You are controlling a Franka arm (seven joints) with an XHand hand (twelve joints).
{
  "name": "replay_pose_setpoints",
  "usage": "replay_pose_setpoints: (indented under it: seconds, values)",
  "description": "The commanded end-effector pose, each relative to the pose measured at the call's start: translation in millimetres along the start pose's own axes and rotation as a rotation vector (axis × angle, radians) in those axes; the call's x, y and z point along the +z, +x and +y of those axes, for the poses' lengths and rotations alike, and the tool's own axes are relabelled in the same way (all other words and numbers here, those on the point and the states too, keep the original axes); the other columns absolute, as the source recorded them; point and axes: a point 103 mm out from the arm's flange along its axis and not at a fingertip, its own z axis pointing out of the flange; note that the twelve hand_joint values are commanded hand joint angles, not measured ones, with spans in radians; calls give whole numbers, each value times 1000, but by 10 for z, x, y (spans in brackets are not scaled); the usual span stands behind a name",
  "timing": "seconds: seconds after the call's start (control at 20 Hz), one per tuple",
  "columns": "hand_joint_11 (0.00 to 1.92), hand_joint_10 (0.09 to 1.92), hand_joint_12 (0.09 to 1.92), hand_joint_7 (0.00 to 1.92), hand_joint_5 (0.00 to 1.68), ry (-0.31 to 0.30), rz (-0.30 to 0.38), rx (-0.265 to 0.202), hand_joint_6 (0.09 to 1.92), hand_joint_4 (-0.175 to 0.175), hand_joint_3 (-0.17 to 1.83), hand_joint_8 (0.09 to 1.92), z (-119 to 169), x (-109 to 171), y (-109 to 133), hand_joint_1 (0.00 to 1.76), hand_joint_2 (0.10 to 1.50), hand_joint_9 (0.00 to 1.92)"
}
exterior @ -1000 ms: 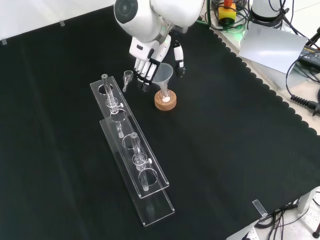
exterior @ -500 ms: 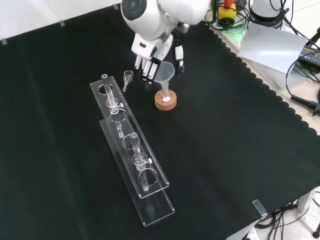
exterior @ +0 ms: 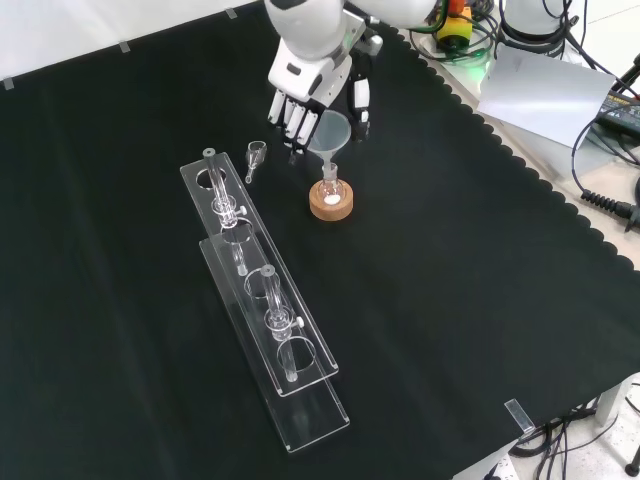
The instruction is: Remove the funnel from the round-bottom flask.
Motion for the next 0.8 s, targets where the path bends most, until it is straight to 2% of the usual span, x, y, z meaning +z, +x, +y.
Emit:
replay_pose_setpoints:
  seconds: [0.05, 0.35, 0.8]
  values:
    - [501, 598, 1336, 598, 561, -79, 18, -2, 113, -49, -175, 725, -141, -213, -36, 745, 1002, 991]
    - [511, 599, 1332, 599, 558, -142, 51, -1, 114, -50, -175, 726, -282, -475, -74, 745, 1003, 992]
    - [518, 600, 1327, 598, 554, -188, 57, 24, 116, -51, -175, 727, -464, -842, -165, 740, 1005, 993]
